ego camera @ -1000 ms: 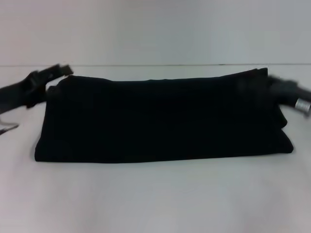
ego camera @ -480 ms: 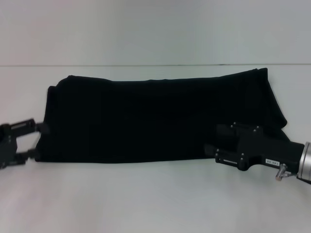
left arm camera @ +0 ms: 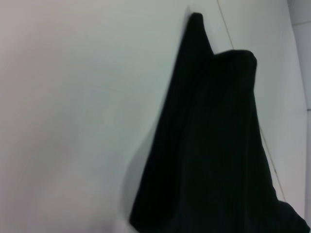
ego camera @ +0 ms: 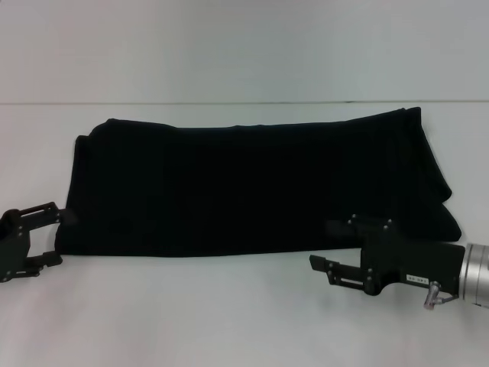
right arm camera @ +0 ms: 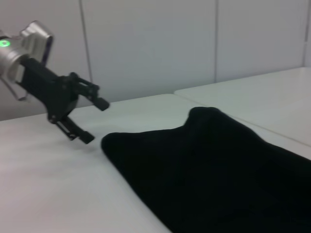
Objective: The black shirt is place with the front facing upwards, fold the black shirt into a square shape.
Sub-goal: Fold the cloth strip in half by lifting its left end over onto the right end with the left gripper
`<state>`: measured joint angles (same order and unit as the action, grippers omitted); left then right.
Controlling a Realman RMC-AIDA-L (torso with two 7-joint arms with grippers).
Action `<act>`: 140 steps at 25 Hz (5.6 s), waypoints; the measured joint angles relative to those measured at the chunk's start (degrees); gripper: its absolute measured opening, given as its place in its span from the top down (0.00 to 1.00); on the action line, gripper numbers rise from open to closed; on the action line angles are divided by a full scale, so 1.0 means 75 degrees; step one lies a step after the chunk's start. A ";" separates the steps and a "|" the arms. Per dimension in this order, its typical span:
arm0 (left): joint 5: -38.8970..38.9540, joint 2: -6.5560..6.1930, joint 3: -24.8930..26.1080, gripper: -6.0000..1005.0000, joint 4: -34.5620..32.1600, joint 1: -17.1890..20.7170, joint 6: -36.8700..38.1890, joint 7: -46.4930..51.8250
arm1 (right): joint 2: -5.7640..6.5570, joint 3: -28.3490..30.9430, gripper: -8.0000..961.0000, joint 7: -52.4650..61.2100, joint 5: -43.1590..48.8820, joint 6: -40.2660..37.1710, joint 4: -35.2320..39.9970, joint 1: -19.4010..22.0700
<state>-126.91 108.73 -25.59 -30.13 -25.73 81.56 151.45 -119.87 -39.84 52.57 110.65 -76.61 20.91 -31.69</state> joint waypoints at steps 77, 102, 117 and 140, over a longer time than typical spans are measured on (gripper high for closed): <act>-0.0109 0.0185 -0.0954 0.97 0.0350 -0.0661 -0.1893 0.0012 | 0.0006 -0.0242 0.26 -0.0001 -0.0022 -0.0477 0.0019 0.0106; 0.0202 -0.0527 0.0972 0.97 -0.0406 -0.0054 -0.1680 -0.0267 | 0.0047 0.1067 0.26 0.0010 -0.0048 -0.0157 0.0006 0.0311; 0.0693 0.0481 -0.0618 0.97 -0.0926 -0.3401 -0.0685 -0.0392 | 0.0034 0.1972 0.26 0.0039 -0.0047 0.0244 -0.0030 0.0612; 0.1369 0.1973 -0.2331 0.97 -0.0115 -0.2966 -0.0461 -0.1013 | -0.0017 0.1952 0.26 0.0168 -0.0026 0.1847 -0.0922 -0.0669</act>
<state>-116.64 123.53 -43.07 -30.99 -47.97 78.11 143.85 -120.00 -25.20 53.83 110.46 -62.76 14.00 -36.71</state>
